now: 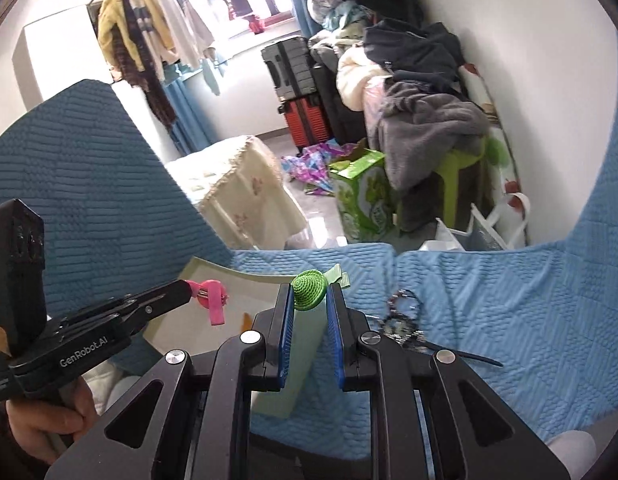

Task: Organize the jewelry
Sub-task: 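Carry the pink clip and green charm into the box and release them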

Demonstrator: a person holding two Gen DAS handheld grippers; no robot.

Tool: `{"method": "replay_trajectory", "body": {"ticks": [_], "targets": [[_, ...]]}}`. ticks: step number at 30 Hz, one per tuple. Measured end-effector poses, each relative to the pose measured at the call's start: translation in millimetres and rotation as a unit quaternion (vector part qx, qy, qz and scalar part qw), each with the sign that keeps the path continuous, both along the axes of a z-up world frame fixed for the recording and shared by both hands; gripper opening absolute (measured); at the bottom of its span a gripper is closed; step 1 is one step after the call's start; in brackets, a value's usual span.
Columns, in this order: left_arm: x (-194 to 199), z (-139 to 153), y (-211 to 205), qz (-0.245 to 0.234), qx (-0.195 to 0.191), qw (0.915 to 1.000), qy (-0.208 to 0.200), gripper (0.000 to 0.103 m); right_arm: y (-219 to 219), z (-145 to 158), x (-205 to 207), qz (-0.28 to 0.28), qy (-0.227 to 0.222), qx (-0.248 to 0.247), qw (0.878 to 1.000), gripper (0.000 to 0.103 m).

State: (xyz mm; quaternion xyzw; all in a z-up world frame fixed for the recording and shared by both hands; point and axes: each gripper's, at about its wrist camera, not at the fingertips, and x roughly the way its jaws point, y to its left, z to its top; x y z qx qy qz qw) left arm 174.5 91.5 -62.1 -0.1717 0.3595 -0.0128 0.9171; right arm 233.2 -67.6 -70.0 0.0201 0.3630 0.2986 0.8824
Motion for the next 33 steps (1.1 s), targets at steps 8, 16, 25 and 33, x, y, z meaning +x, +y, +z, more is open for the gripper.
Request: {"method": "replay_trajectory", "body": {"ticks": [8,16,25,33], "targets": [[-4.9,-26.1,39.8,0.037,0.001,0.9991,0.02,0.001,51.0,-28.1,0.6,0.034,0.021,-0.022,0.999,0.014],[-5.4,-73.4,61.8,0.061,-0.018,0.9962,0.06,0.001,88.6,-77.4,-1.7,0.078,0.063,-0.063,0.993,0.014],[-15.7,-92.0,70.8,0.067,-0.048,0.9939,0.073,0.001,106.8,-107.1,-4.5,0.089,0.078,-0.098,0.988,0.015],[-24.8,-74.7,70.4,0.067,-0.049,0.9952,0.052,0.001,100.0,-87.9,-5.5,0.075,0.071,-0.092,0.99,0.018]]}}
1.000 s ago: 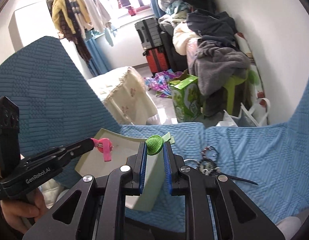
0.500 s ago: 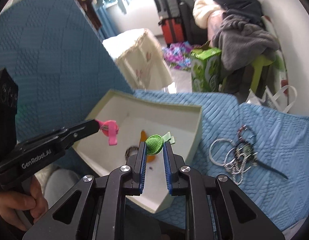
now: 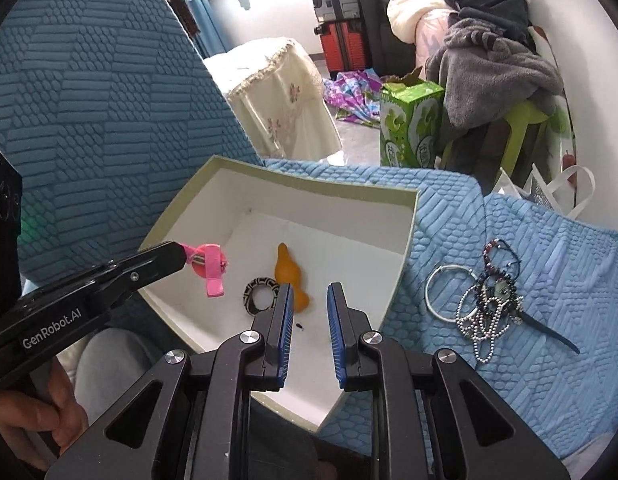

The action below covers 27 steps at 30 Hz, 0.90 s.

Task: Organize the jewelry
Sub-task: 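Carry the pink clip and green charm into the box and release them, then return both open tools to the remaining jewelry pile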

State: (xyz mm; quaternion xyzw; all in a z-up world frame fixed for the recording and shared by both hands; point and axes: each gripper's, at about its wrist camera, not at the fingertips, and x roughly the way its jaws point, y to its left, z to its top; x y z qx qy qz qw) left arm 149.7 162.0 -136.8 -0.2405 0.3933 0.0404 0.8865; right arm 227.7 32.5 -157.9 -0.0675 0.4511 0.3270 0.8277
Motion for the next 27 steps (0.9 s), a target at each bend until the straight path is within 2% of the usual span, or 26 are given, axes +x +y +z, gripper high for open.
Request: {"method": "replay_trajectory", "body": {"ticks": [2,4,7,11,12,21,27], "targets": [[-2.3,8.8,0.0,0.0,0.001,1.0,-0.006,0.001,-2.9,9.3,-2.1,-0.001,-0.006,0.009,1.0,0.024],[-5.4,18.1,-1.8,-0.002,0.008,0.9999,-0.012,0.002,-5.9,20.2,-5.1,-0.002,-0.018,0.015,1.0,0.025],[-11.4,36.1,-8.7,-0.009,0.02,0.9994,-0.028,0.011,-11.9,37.0,-9.5,-0.002,-0.031,0.026,0.999,0.025],[-17.9,56.9,-18.2,-0.008,0.035,0.9982,-0.048,0.041,-26.0,58.9,-17.4,-0.002,-0.047,0.041,0.998,0.025],[-19.8,62.6,-21.6,-0.007,0.039,0.9978,-0.053,0.043,-30.0,63.8,-18.5,-0.002,-0.051,0.043,0.998,0.025],[-30.8,102.0,-52.4,-0.016,0.05,0.9942,-0.094,0.043,-73.3,107.3,-30.7,-0.012,-0.094,0.057,0.994,0.025],[-37.0,121.4,-79.4,-0.024,0.054,0.9911,-0.119,0.043,-104.3,123.0,-39.3,-0.018,-0.118,0.058,0.991,0.025]]}}
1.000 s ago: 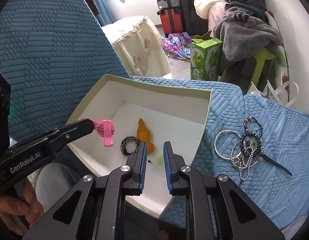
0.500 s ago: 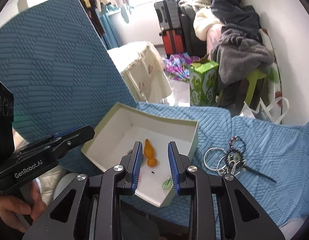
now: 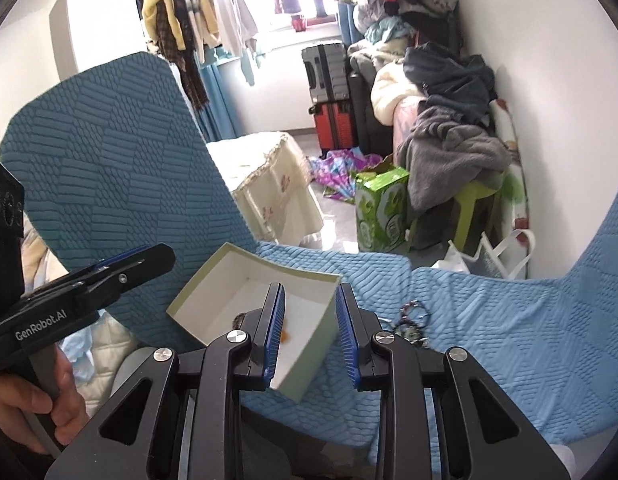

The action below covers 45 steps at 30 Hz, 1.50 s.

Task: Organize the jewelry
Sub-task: 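Return both open tools to the remaining jewelry pile, then pull apart the tangled bead bracelet with the left tool while the right tool drags the green flower pendant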

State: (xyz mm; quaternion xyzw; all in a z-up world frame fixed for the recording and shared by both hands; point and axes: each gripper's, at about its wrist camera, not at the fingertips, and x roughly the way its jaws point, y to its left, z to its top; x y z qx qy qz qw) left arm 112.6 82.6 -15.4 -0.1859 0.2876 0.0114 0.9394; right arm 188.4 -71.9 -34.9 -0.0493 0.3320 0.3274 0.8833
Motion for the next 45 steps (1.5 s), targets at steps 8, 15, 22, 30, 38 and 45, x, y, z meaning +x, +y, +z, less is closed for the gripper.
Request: {"method": "replay_trajectory", "body": {"ticks": [8,15,22,30,38,45], "targets": [[7.5,-7.9,-34.6,-0.023,-0.005,0.9997,-0.002,0.043,-44.5,-2.3,-0.9,-0.021,-0.007,-0.001,1.0,0.025],[19.7,-33.4,-65.7,-0.067,-0.024,0.9974,0.013,0.04,-82.4,-23.3,6.9,-0.038,-0.02,-0.007,0.999,0.025],[42.8,-82.6,-92.2,-0.09,-0.036,0.9937,0.057,0.035,-112.6,-81.7,26.1,-0.057,0.014,-0.012,0.998,0.024],[79.1,-130.5,-111.5,-0.1,-0.028,0.9907,0.088,0.029,-127.9,-145.6,56.2,-0.071,0.061,-0.011,0.996,0.025],[123.4,-175.2,-116.8,-0.069,-0.012,0.9883,0.136,0.028,-130.0,-187.6,91.1,-0.04,0.079,-0.031,0.996,0.025],[154.9,-207.4,-113.0,-0.043,-0.008,0.9843,0.171,0.027,-115.3,-212.9,126.0,-0.006,0.087,-0.069,0.994,0.025]]}}
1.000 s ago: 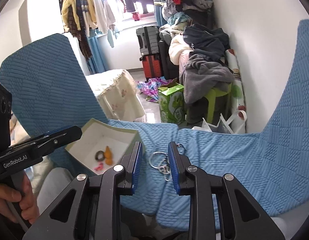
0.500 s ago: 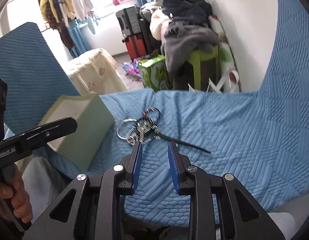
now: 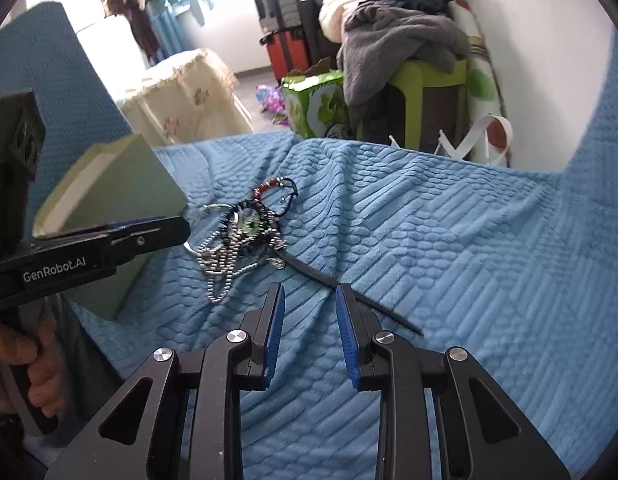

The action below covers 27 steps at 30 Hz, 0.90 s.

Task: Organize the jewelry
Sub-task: 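Pull apart the tangled bead bracelet with the left tool while the right tool drags the green flower pendant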

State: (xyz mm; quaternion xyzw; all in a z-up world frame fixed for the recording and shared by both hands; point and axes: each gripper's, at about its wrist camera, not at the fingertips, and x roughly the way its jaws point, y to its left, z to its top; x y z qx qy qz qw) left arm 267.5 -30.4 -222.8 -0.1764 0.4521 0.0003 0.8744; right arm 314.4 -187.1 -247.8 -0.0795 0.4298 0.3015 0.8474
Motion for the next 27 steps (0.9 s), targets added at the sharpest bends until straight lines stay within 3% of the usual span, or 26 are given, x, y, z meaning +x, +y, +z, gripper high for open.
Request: {"method": "replay_trajectory", "body": {"ticks": [5,13,21,27], "targets": [[20.5,-12.1,-1.9,0.006,0.022,0.9996,0.014,0.027,9.2,-13.1,15.8,0.022,0.01,-0.012,1.0,0.025],[42.1,-24.8,-2.2,0.012,0.065,0.9971,0.039,0.027,27.0,-14.2,13.7,0.063,-0.019,-0.031,0.997,0.025],[52.5,-33.5,-4.5,-0.007,0.069,0.9963,0.052,0.013,37.6,-24.0,19.1,0.077,-0.01,-0.046,0.996,0.025],[51.2,-33.6,-6.6,-0.008,0.069,0.9966,0.044,0.009,43.9,-32.5,18.1,0.086,-0.012,-0.072,0.994,0.025]]}}
